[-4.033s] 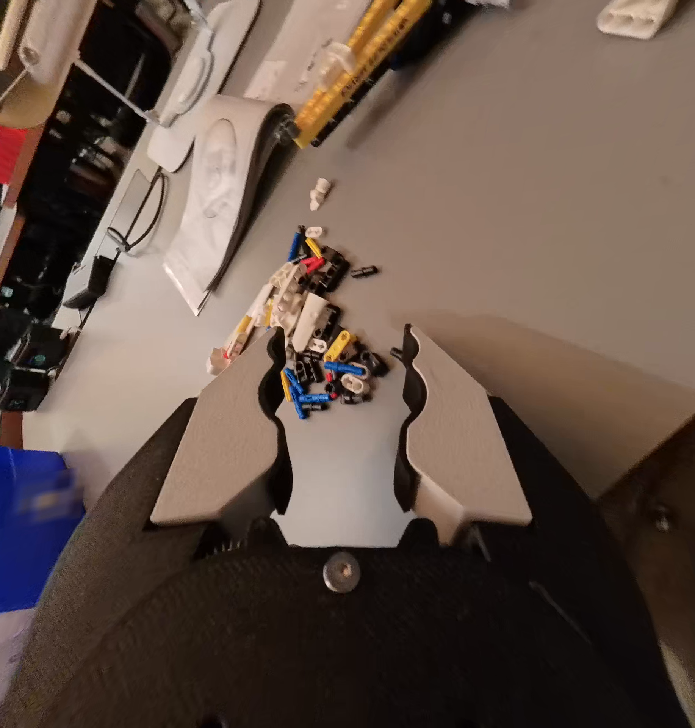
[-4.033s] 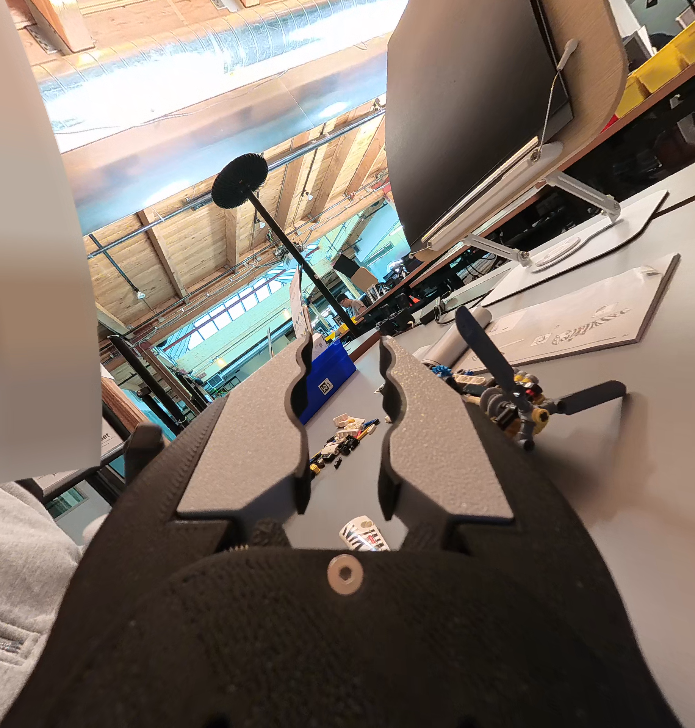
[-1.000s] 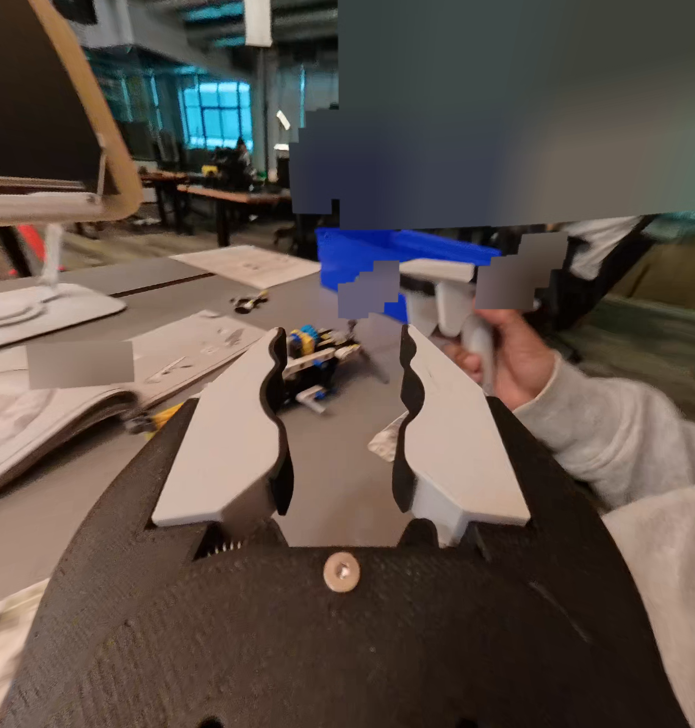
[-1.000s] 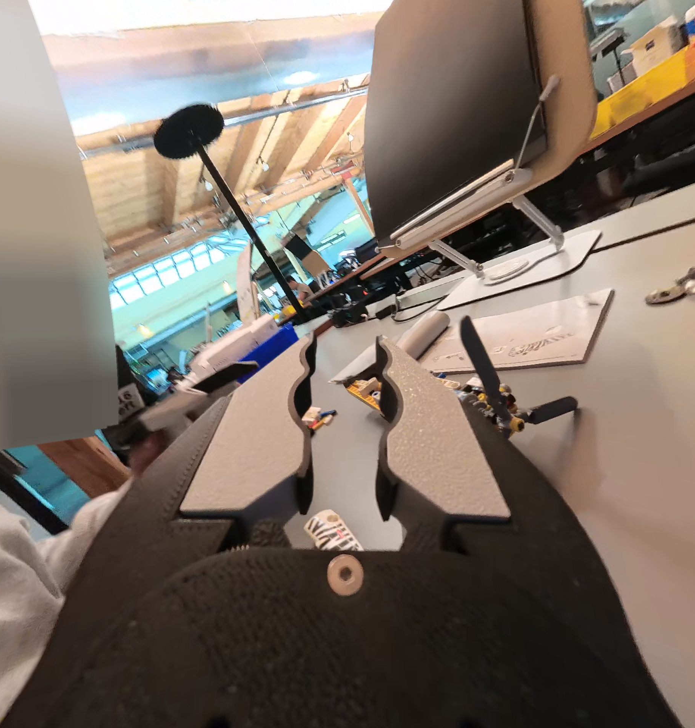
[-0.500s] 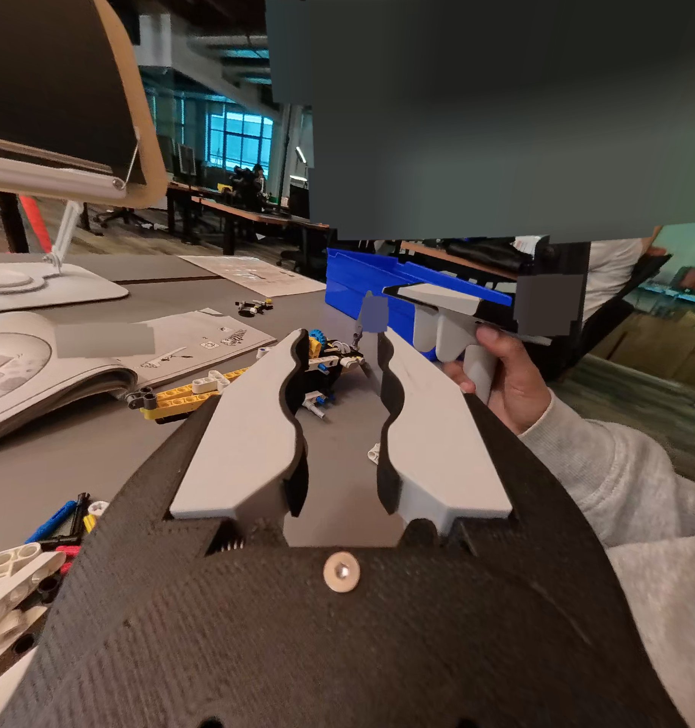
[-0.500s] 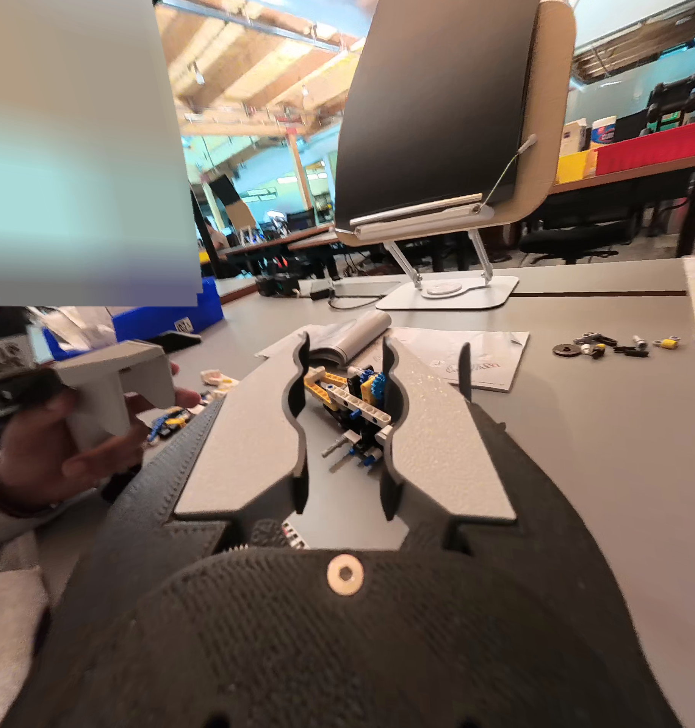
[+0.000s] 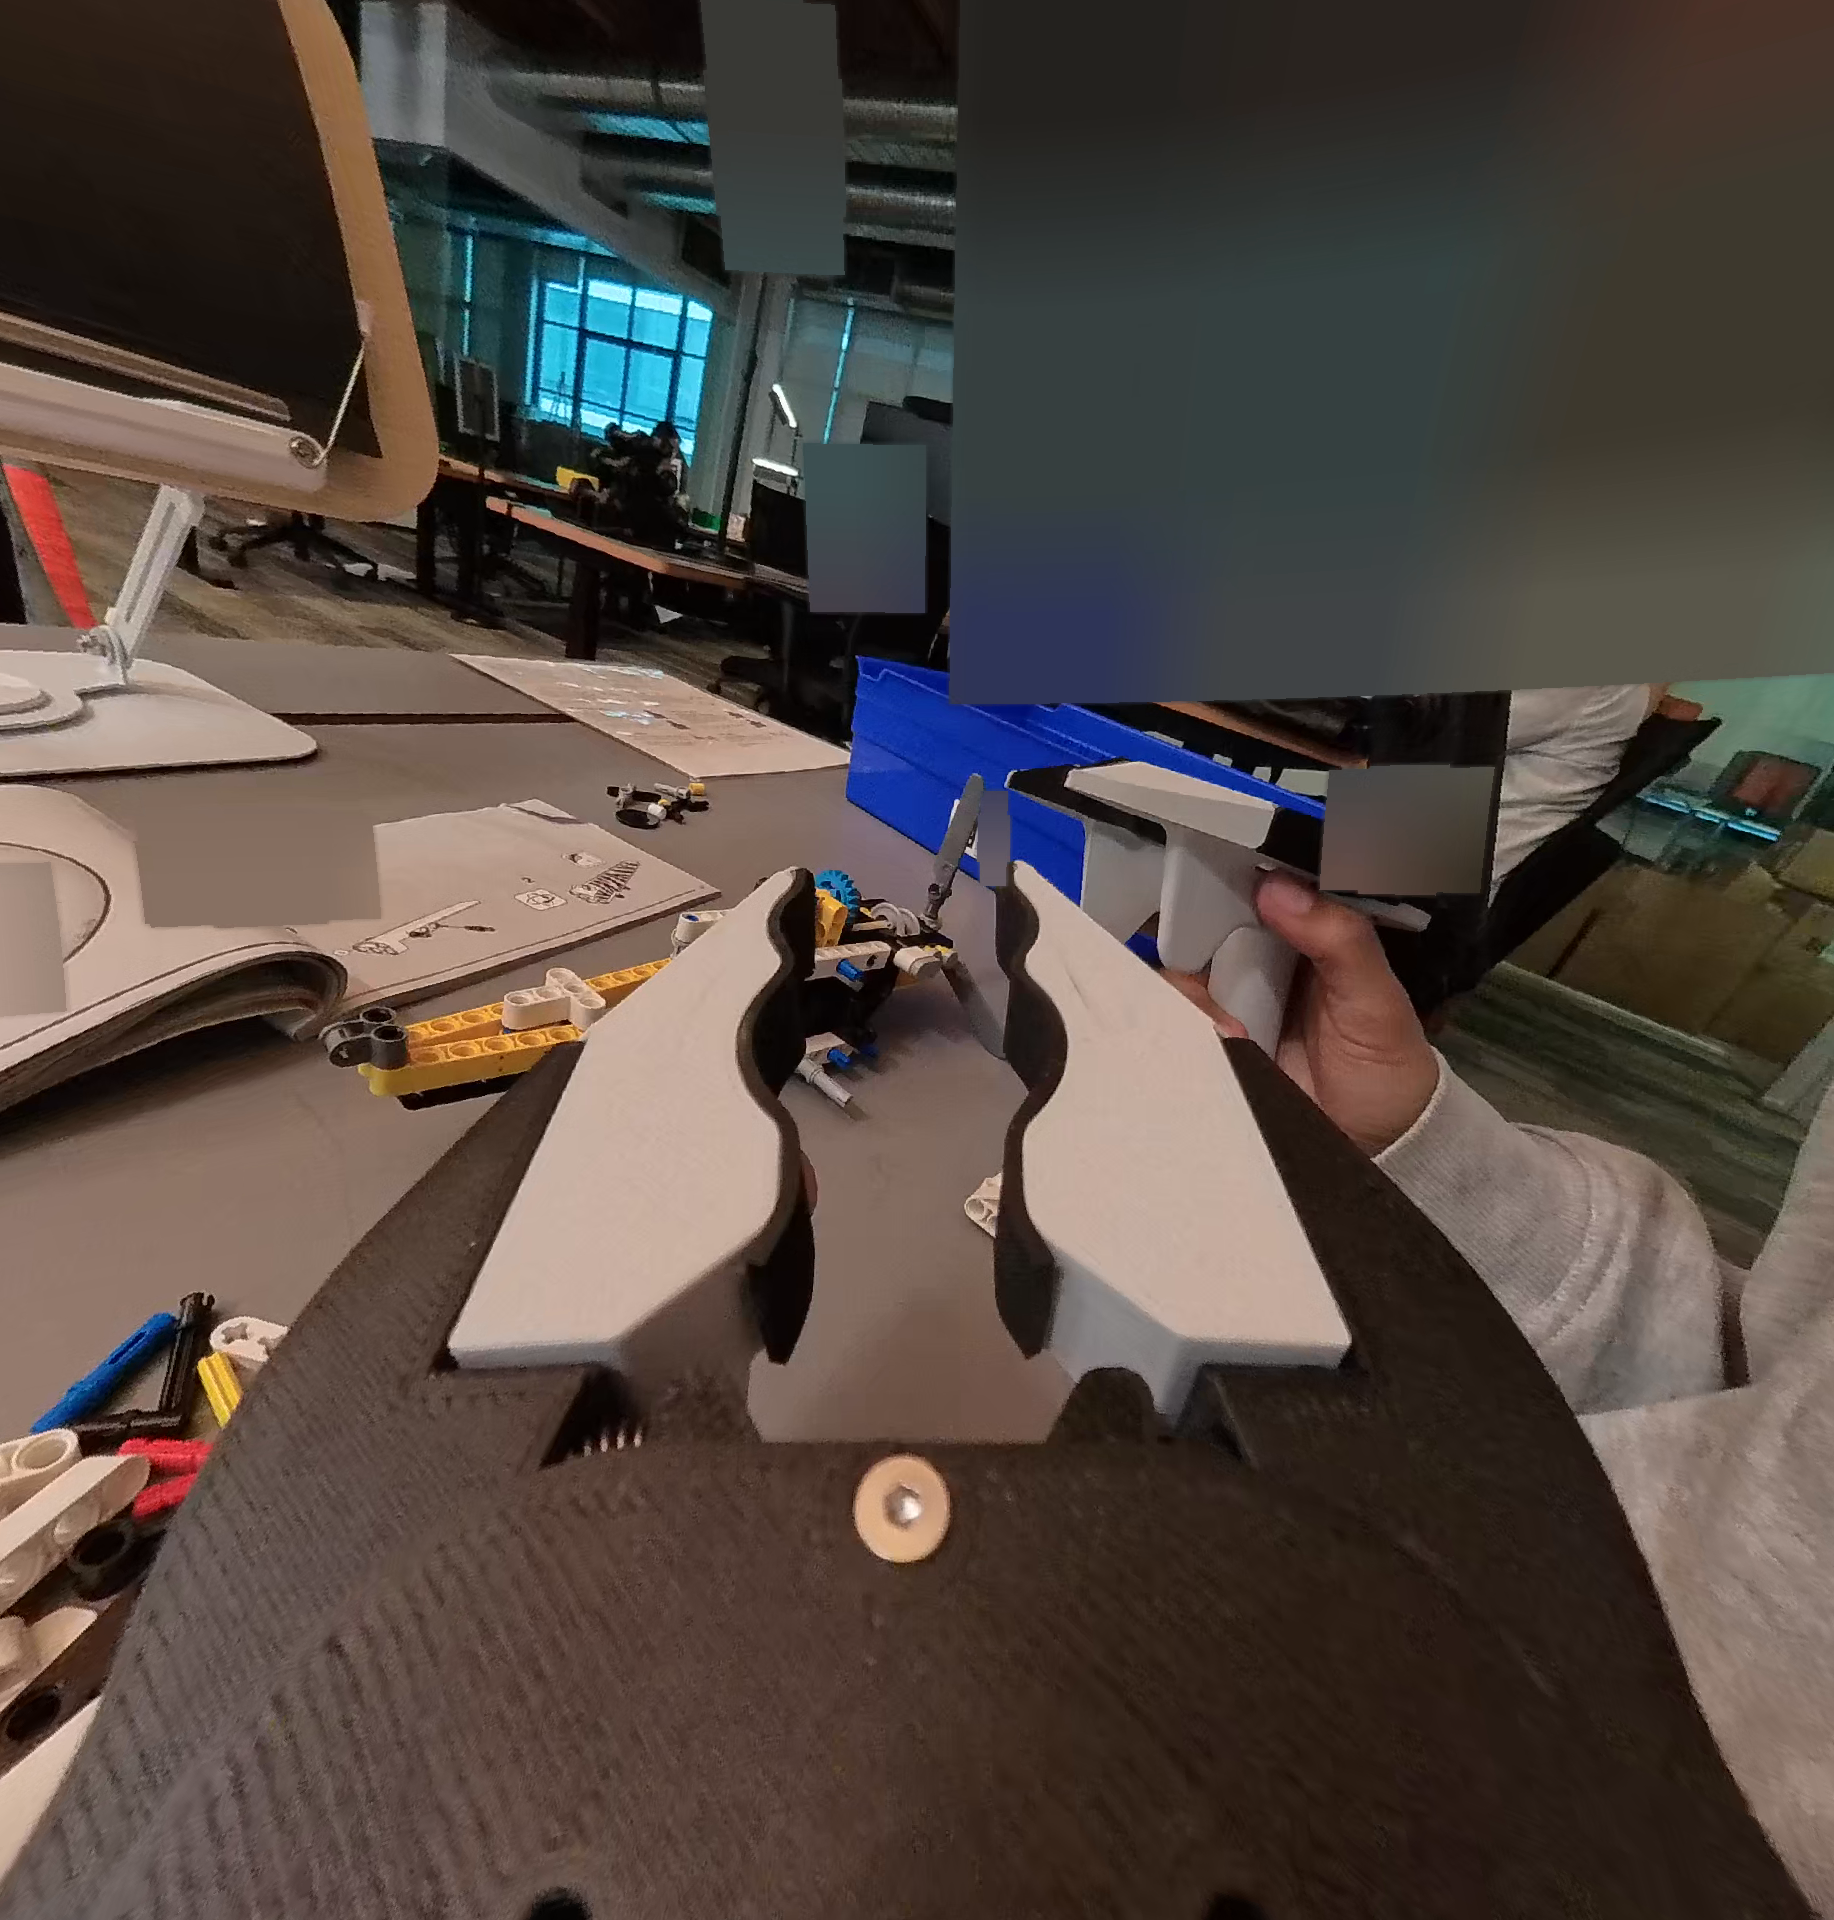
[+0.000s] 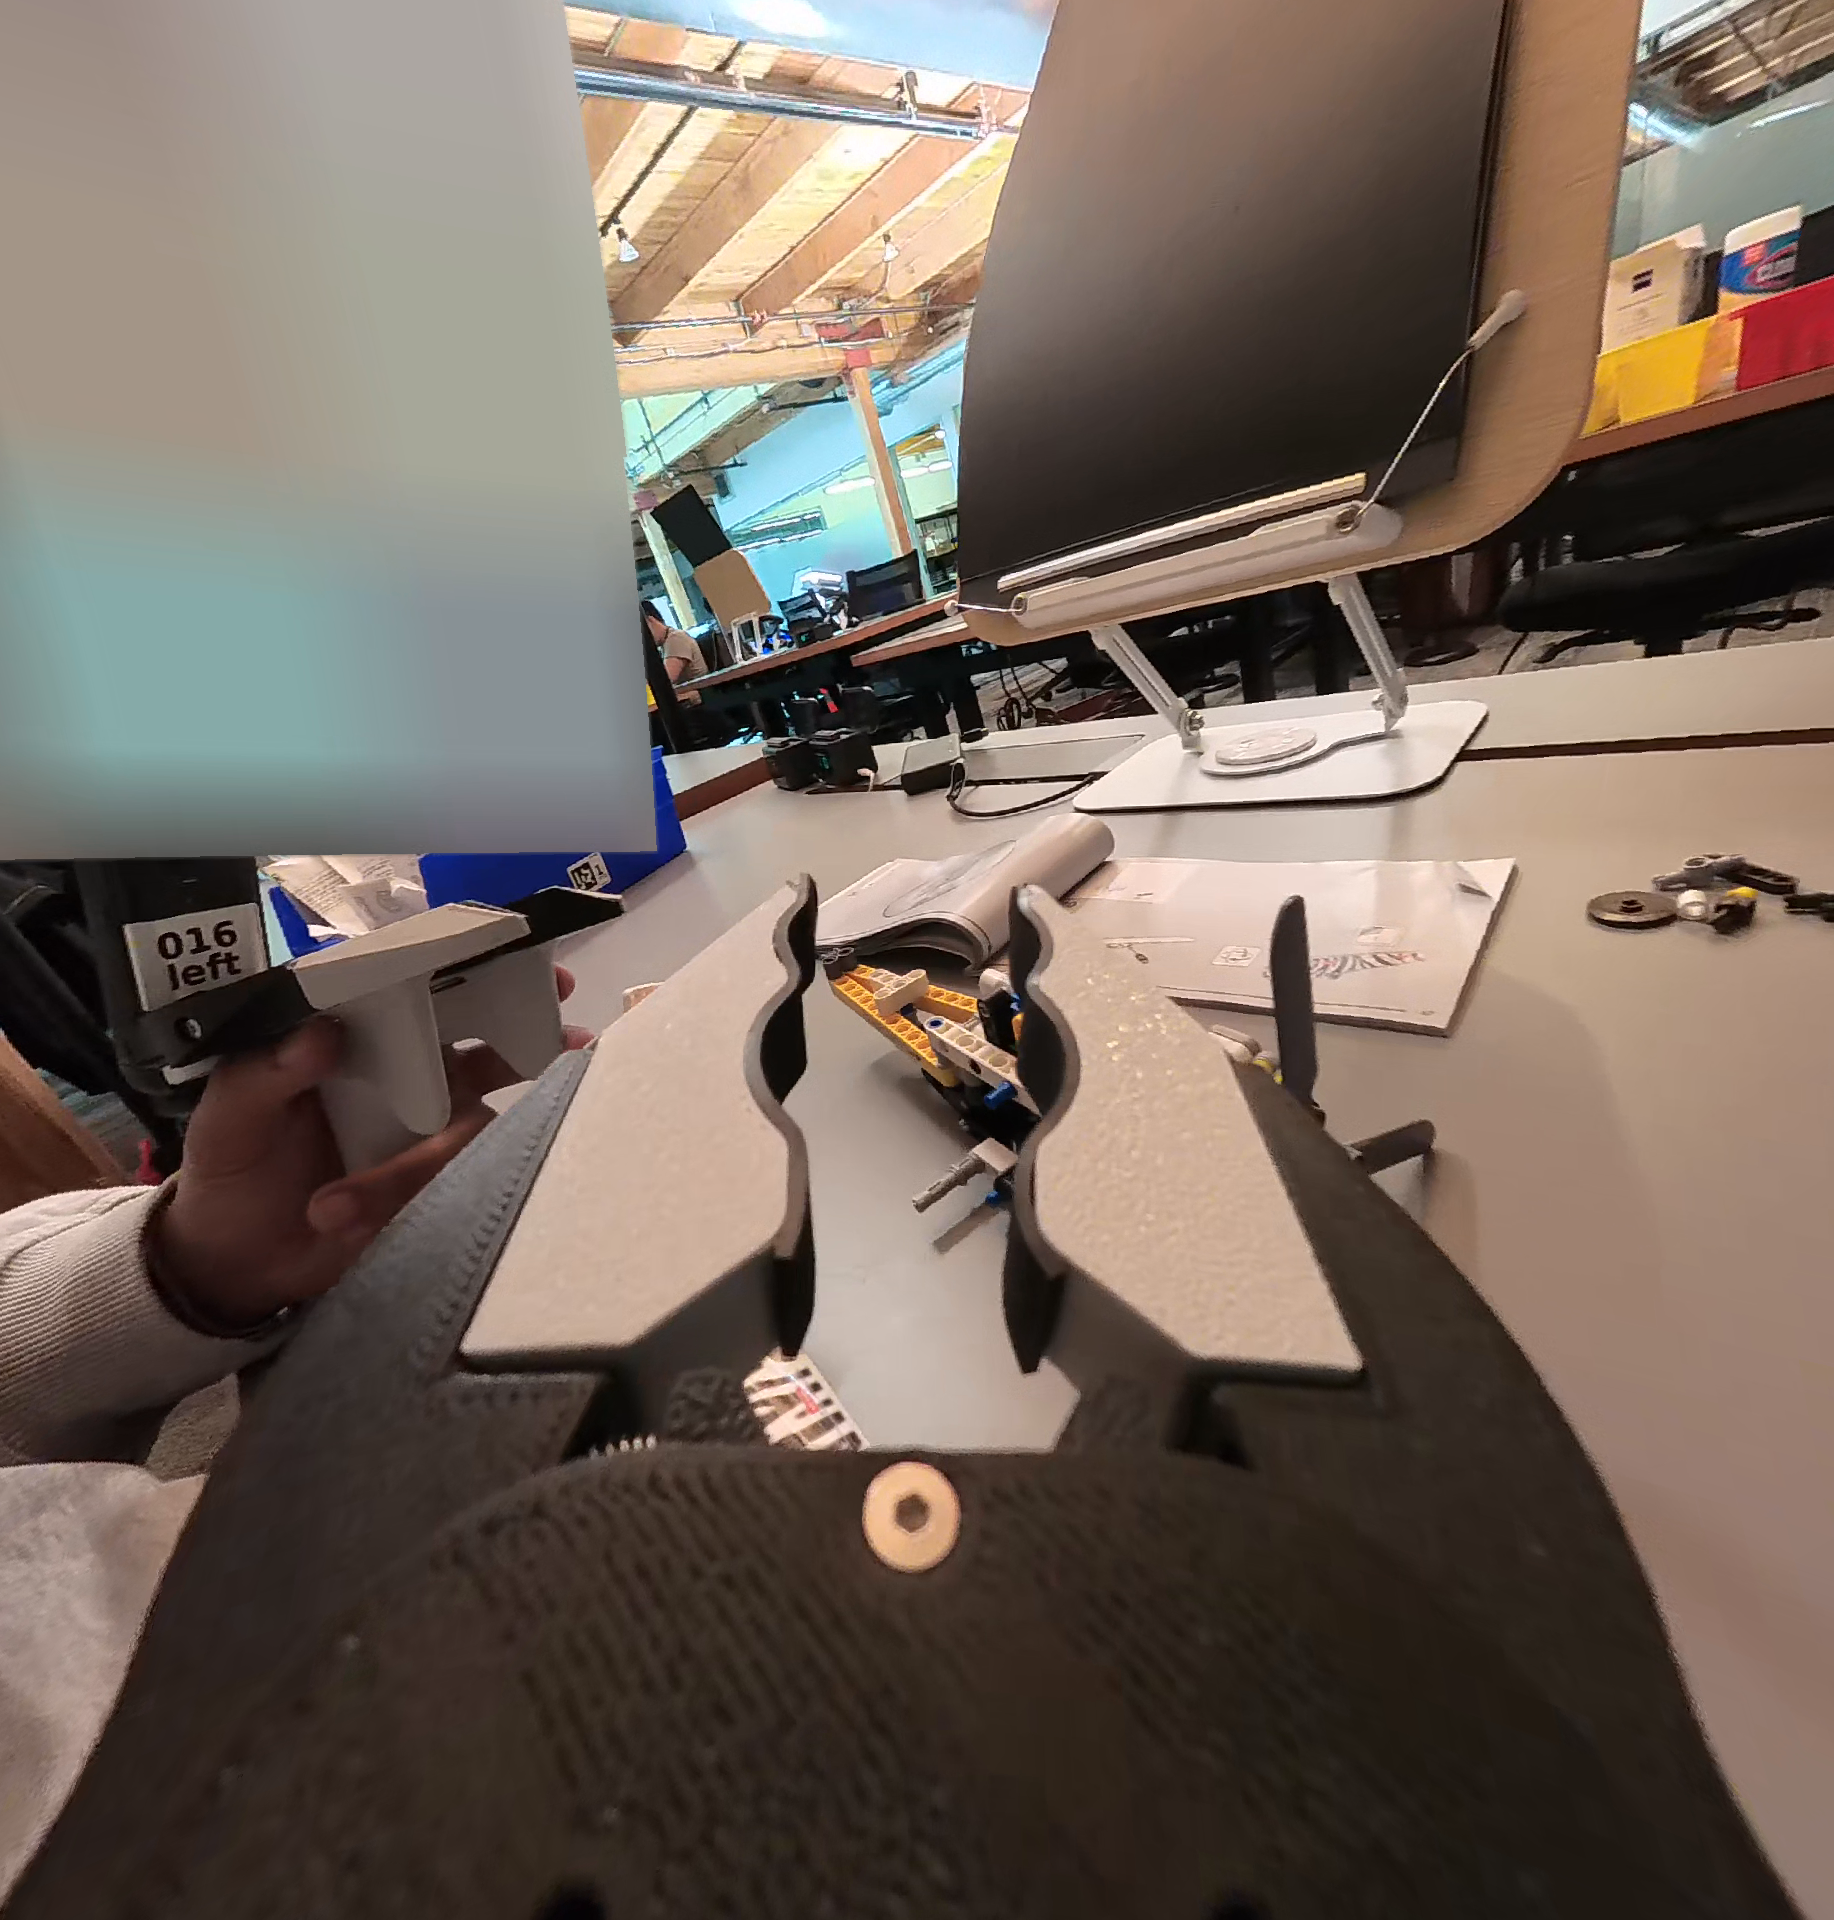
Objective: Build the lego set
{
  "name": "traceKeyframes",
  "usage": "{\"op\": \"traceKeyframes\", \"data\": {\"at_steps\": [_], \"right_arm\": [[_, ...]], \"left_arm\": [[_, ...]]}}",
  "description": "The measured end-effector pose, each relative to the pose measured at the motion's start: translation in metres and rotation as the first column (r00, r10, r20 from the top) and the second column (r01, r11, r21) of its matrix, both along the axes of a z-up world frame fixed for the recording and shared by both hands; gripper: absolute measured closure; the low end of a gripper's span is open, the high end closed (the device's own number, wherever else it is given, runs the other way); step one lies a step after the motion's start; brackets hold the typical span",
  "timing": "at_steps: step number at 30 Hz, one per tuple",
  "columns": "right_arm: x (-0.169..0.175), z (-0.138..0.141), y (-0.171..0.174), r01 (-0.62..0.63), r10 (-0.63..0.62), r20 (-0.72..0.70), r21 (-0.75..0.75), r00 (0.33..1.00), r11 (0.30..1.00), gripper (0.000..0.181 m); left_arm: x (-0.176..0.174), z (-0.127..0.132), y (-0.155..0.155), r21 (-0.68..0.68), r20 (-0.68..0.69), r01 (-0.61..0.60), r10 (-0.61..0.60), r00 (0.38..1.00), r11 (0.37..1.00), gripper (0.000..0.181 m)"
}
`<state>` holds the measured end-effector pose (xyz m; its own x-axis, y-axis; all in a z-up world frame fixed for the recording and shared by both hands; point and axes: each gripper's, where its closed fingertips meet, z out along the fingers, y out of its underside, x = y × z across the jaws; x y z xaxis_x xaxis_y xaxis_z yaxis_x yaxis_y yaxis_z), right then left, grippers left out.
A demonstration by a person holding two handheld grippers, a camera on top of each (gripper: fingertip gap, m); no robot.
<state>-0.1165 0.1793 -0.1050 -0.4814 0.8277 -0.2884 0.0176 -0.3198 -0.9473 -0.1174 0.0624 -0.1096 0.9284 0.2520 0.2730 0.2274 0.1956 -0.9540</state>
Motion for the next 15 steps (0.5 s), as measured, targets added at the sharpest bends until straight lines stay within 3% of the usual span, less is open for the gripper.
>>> {"op": "traceKeyframes", "data": {"at_steps": [15], "right_arm": [[-0.0005, 0.0013, 0.0026, 0.017, -0.017, -0.005, -0.015, 1.0, 1.0, 0.148]], "left_arm": [[0.0024, 0.0014, 0.0003, 0.015, -0.004, 0.019, -0.019, 1.0, 1.0, 0.149]]}}
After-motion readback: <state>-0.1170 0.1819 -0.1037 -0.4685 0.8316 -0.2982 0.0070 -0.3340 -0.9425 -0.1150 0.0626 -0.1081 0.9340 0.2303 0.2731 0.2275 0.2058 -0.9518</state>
